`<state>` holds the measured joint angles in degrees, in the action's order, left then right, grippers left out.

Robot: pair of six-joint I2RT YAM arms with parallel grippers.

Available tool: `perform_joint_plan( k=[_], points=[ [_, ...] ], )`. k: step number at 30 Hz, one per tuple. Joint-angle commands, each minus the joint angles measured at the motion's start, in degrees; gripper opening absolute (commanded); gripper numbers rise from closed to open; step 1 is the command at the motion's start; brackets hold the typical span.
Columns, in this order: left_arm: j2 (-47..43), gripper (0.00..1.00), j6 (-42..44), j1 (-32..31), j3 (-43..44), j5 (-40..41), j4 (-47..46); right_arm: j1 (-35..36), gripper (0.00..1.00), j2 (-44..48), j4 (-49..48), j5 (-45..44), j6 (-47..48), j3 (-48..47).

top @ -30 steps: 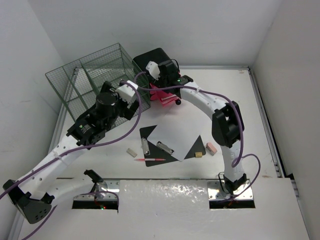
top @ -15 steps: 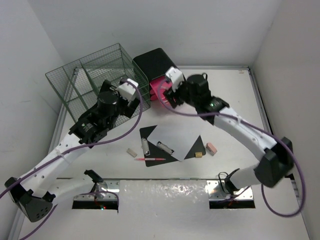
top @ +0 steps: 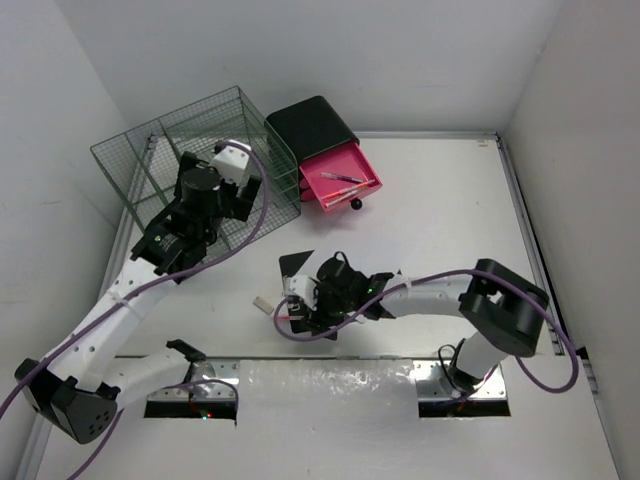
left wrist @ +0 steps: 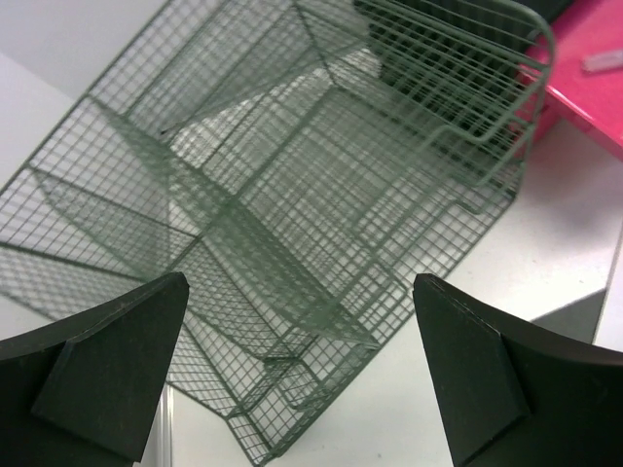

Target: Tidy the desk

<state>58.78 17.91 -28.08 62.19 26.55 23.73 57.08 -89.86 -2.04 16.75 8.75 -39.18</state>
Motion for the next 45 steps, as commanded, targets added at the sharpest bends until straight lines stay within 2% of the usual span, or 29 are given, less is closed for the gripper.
perform_joint_plan(
  k=[1, 7, 9, 13, 14, 15, 16, 17, 20, 28, 31, 34, 39, 42, 45],
  points=[
    [-2.8, 1.00, -1.0, 1.6, 1.8, 1.5, -1.7, 3.2, 0.70, -3.2, -5.2, -0.5, 1.5, -4.1],
    [-4.2, 1.00, -0.2, 2.3, 0.3, 3.0, -2.3, 3.7, 0.66, -8.3, -7.7, -3.6, -1.0, -6.4],
    [-4.5, 1.00, -0.1, 2.4, 0.2, 2.6, -2.4, 3.7, 0.60, -9.5, -7.8, -5.0, -1.7, -6.6],
    [-4.4, 1.00, -0.1, 2.4, 0.3, 2.1, -2.1, 3.8, 0.42, -12.1, -5.1, -7.3, -1.1, -7.1],
    [-4.4, 1.00, 0.0, 2.4, 0.4, 2.5, -2.3, 4.0, 0.33, -12.5, -3.6, -8.2, -0.2, -7.1],
    [-4.3, 0.99, 0.0, 2.4, 0.4, 2.5, -2.3, 4.6, 0.28, -12.4, -3.3, -8.1, 0.7, -7.0],
    [-4.4, 1.00, 0.0, 2.4, 0.4, 2.5, -2.4, 5.2, 0.23, -11.8, -3.7, -7.7, 1.7, -5.5],
    [-4.4, 0.99, 0.1, 2.4, 0.4, 2.5, -2.3, 5.7, 0.12, -11.0, -5.7, -7.6, 2.9, -4.3],
    [-4.2, 1.00, 0.4, 2.4, 0.4, 2.5, -2.5, 6.5, 0.00, -7.4, -7.4, -7.4, 4.6, -1.6],
    [-4.2, 0.99, 0.6, 2.4, 0.6, 0.6, -2.2, 6.6, 0.00, -0.2, -4.6, -5.8, 10.1, -5.1],
    [-4.1, 0.99, 1.2, 2.4, 0.6, 1.1, -2.2, 6.2, 0.00, 3.2, -4.9, -10.0, 11.6, -7.2],
    [-4.4, 1.00, 1.5, 2.5, 1.0, 2.1, -1.5, 2.3, 0.00, 7.5, -6.0, -10.9, 11.3, -7.4],
    [-5.1, 0.99, 2.0, 2.4, 1.3, 3.0, -1.4, -10.7, 0.00, 14.0, -11.9, -13.0, 8.0, -7.9],
    [-4.8, 1.00, 2.0, 2.4, 1.2, 2.5, -1.5, -15.1, 0.00, 10.3, -11.4, -18.1, 14.0, -14.1],
    [-4.8, 1.00, 2.0, 2.4, 1.3, 2.5, -1.4, -18.8, 0.00, 2.2, -6.1, -21.5, 19.3, -22.9]
  ],
)
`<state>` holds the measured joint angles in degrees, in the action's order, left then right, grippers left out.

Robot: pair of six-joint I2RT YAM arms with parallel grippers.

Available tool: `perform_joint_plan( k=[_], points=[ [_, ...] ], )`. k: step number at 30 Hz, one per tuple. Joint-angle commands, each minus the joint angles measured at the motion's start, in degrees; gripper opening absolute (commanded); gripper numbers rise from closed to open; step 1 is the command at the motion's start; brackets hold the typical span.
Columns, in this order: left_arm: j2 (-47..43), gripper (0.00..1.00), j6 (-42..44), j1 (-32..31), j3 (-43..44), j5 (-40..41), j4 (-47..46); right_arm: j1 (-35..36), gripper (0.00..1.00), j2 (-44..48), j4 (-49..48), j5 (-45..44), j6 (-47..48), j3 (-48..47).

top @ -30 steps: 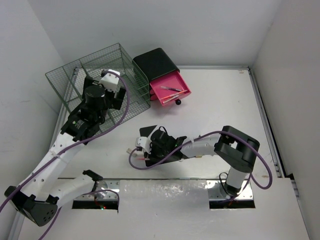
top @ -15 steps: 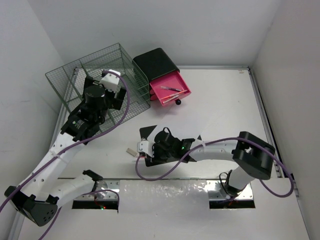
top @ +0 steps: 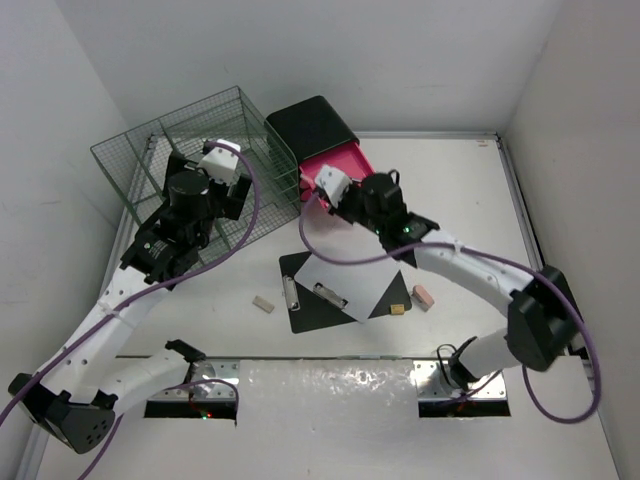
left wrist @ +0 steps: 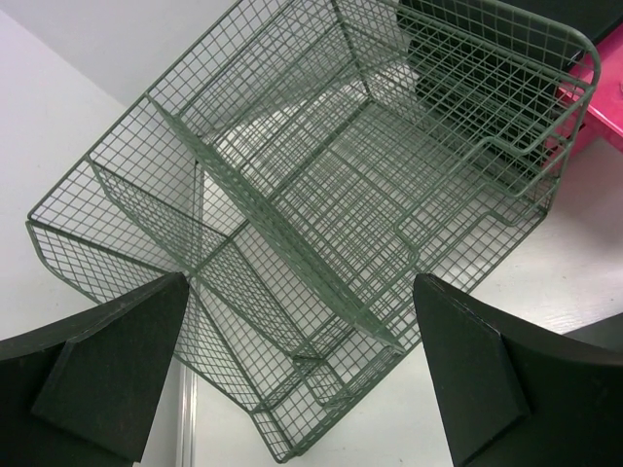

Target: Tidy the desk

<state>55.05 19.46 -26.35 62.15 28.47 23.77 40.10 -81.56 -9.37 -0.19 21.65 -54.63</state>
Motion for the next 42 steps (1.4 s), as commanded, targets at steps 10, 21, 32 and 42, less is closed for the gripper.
perform_joint_plan(
  k=[10, 21, 32, 42],
  points=[
    [-1.1, 1.00, 1.3, 0.7, 1.7, 1.2, -1.2, -8.0, 0.00, -22.3, 14.7, -0.1, 18.1, -26.7],
    [-0.7, 1.00, 1.6, 0.7, 1.3, 0.5, -1.5, -9.2, 0.29, -27.2, 17.9, -1.8, 15.7, -30.1],
    [-0.2, 1.00, 2.5, 0.8, 1.0, 0.4, -1.6, -5.3, 0.79, -12.5, 21.3, -6.5, 8.7, -31.1],
    [-0.1, 1.00, 2.6, 0.7, 0.2, -2.7, -2.1, 9.2, 0.73, 4.5, 35.0, 5.1, -13.0, -7.9]
  ],
)
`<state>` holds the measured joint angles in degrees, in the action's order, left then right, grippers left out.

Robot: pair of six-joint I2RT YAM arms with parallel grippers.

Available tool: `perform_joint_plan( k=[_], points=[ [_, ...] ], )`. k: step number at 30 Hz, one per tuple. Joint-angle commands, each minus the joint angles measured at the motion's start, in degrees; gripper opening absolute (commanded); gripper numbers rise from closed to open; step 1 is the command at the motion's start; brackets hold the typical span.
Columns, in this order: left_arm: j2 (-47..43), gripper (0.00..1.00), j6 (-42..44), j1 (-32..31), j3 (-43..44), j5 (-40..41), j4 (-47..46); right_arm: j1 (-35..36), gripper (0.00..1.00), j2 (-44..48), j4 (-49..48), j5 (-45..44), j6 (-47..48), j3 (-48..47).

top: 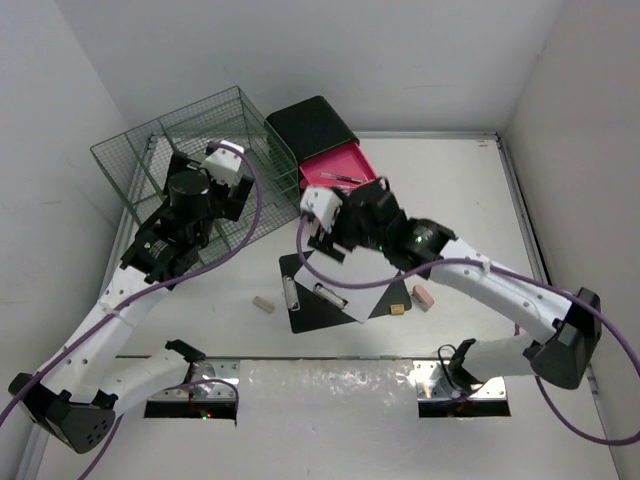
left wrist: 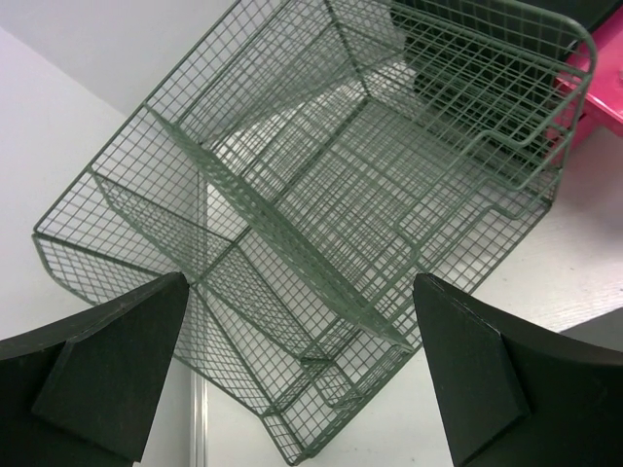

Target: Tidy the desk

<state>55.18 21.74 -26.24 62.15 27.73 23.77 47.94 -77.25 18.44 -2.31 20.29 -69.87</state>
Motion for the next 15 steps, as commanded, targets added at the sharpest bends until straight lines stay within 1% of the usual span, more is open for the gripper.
perform_joint_plan(
  k=[1, 2, 3, 4, 5, 8, 10, 13, 15],
  points=[
    [-0.1, 1.00, 0.4, 0.6, 0.0, -2.4, -2.2, 2.7, 0.71, 1.5, 7.8, 7.3, -13.3, 9.6],
    [-0.2, 1.00, 0.3, 0.6, -0.4, -2.8, -2.3, 6.0, 0.70, 2.7, 8.0, 5.7, -14.5, 14.2],
    [-0.2, 1.00, 0.3, 0.6, -0.7, -3.5, -2.8, 8.1, 0.69, 5.1, 8.4, 4.5, -16.1, 16.3],
    [-0.2, 1.00, 0.2, 0.6, -1.0, -3.6, -3.0, 12.3, 0.69, 6.1, 9.1, 3.6, -16.7, 18.3],
    [-0.1, 1.00, 0.2, 0.6, -1.1, -3.8, -3.2, 14.2, 0.69, 6.8, 9.5, 3.3, -17.3, 21.8],
    [0.2, 1.00, 0.1, 0.7, -0.9, -4.3, -3.4, 20.8, 0.69, 7.7, 10.7, 2.5, -19.6, 26.9],
    [0.2, 0.99, 0.1, 0.6, -0.7, -4.4, -3.1, 23.6, 0.69, 6.4, 11.5, 2.0, -22.4, 28.6],
    [-0.3, 1.00, 0.1, 0.7, -0.5, -4.4, -2.7, 25.5, 0.68, 3.4, 13.1, 0.3, -23.5, 30.6],
    [-0.6, 0.99, 0.2, 0.6, -0.6, -4.3, -2.5, 26.3, 0.67, 1.8, 12.4, -0.3, -24.0, 31.1]
  ],
)
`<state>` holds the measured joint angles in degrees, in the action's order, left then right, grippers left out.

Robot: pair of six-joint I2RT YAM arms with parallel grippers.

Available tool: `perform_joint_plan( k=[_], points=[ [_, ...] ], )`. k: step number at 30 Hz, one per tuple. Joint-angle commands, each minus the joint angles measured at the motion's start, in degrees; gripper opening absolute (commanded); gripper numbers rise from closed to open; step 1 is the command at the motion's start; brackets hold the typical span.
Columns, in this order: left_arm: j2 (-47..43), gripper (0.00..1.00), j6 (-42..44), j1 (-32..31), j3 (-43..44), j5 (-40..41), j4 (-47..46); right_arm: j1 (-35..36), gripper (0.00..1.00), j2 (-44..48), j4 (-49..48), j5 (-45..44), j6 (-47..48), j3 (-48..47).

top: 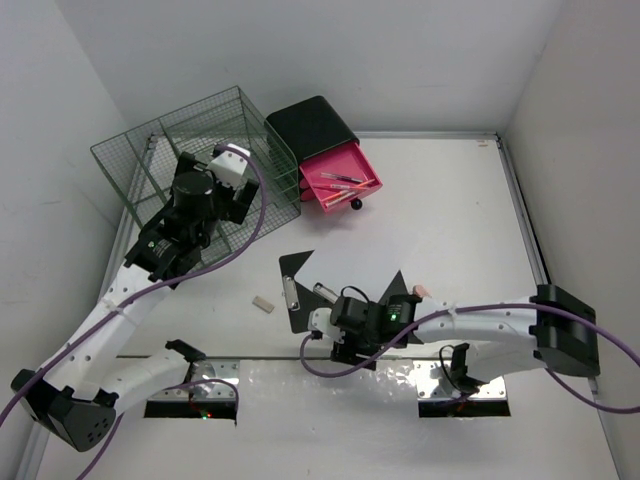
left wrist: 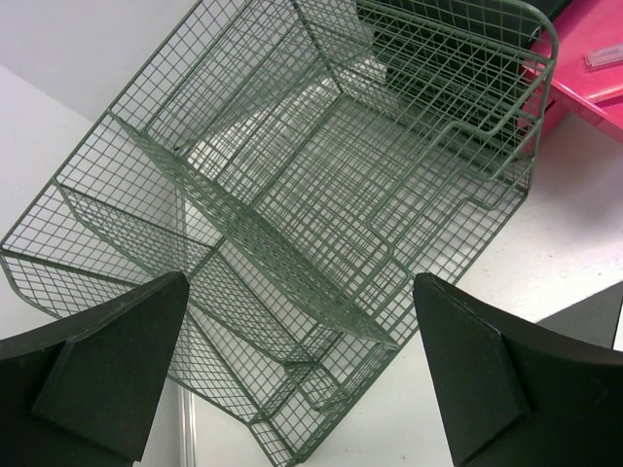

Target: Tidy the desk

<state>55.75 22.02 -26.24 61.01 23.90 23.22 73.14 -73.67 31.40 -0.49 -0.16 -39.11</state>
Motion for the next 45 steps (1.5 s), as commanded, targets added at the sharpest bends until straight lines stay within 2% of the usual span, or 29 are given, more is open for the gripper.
perform_joint_plan(
  k=[1, 6, 12, 15, 24, 27, 28, 36, 40, 44, 45],
  points=[
    [-1.3, 1.00, 0.0, 0.7, 0.3, -0.3, -2.0, 1.7, 0.65, -3.0, -1.7, -3.4, -3.5, 0.4],
    [-2.3, 1.00, 0.2, 0.7, -0.3, -0.2, -1.9, 1.8, 0.59, -4.9, -3.9, -7.4, -4.9, 1.8],
    [-3.0, 1.00, 0.4, 0.7, -0.3, 0.4, -1.6, 1.8, 0.55, -7.4, -5.6, -8.3, -6.1, 3.4],
    [-3.4, 1.00, 0.4, 0.8, -0.4, 0.5, -1.6, 1.8, 0.48, -8.1, -8.3, -10.0, -6.2, 5.4],
    [-3.5, 1.00, 0.7, 0.7, -0.3, 1.1, -1.5, 0.7, 0.40, -14.1, -6.6, -11.3, -6.6, 2.9],
    [-3.6, 1.00, 0.7, 0.7, -0.3, 1.3, -1.7, -0.7, 0.21, -15.5, -6.2, -9.9, -5.5, 2.0],
    [-3.6, 1.00, 0.7, 0.7, -0.3, 1.3, -1.6, -0.8, 0.01, -15.8, -6.1, -9.9, -5.0, 1.3],
    [-3.9, 1.00, 1.1, 0.8, -0.5, 1.6, -1.9, -0.7, 0.00, -14.8, -2.5, -11.5, -1.6, -2.8],
    [-3.9, 0.99, 1.0, 0.8, -0.7, 1.9, -2.6, -0.8, 0.00, -9.3, -1.7, -16.9, 2.9, -9.4],
    [-3.6, 1.00, 0.4, 1.0, -0.3, 1.9, -3.5, -4.8, 0.00, -1.9, -8.5, -20.6, 9.5, -15.2],
    [-3.5, 1.00, 0.2, 1.0, -0.1, 1.9, -3.6, -9.1, 0.00, -0.7, -13.5, -20.8, 10.0, -16.1]
  ],
)
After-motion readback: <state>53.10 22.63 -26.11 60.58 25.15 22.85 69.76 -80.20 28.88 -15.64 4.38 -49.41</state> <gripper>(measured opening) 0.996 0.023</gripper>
